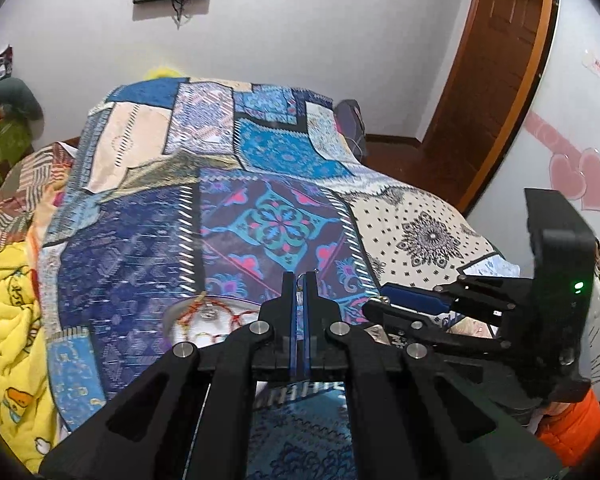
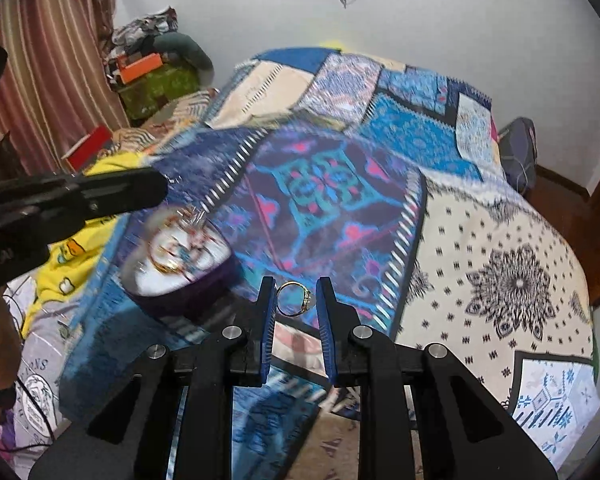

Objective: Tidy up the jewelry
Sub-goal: 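Carry the gold ring over the heart box with the right gripper, then open the right gripper to drop the ring into the box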

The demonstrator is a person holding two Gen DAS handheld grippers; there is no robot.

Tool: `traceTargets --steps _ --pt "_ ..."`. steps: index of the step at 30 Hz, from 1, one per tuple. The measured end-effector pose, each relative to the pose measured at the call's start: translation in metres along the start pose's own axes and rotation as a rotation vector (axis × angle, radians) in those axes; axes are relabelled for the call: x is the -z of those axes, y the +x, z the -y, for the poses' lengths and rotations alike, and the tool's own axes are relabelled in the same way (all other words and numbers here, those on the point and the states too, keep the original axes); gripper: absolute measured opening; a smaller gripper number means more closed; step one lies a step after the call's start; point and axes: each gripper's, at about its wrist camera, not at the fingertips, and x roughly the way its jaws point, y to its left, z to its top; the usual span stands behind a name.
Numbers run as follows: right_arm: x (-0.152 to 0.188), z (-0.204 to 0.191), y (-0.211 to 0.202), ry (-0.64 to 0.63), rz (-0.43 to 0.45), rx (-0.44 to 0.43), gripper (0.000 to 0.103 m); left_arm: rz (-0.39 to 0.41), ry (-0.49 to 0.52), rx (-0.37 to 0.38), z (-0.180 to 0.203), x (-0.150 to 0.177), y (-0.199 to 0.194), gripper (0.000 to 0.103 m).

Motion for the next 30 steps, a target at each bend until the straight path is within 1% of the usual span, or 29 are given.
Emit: traceTargets --steps 7,13,24,30 --pt "-0.014 -0.023 -0.007 -0.027 0.048 -0.022 0.018 0.029 -0.022 -0.024 -0.023 0.001 -0.021 0.001" --pt "-0.021 -0.041 -0.002 -0.046 0.061 -0.051 0.018 0.027 -0.035 -0.036 -0.039 0.007 -0.028 0.001" --pt "-0.020 -0.060 0.028 -0.075 0.011 -0.096 0.018 -0.042 -0.070 -0.026 -0.062 0.027 -0.011 0.001" --pt "-0.022 -0.062 0.043 -0.077 -0.012 -0.114 0.018 -0.064 -0.088 -0.013 -0.070 0.027 0.005 0.001"
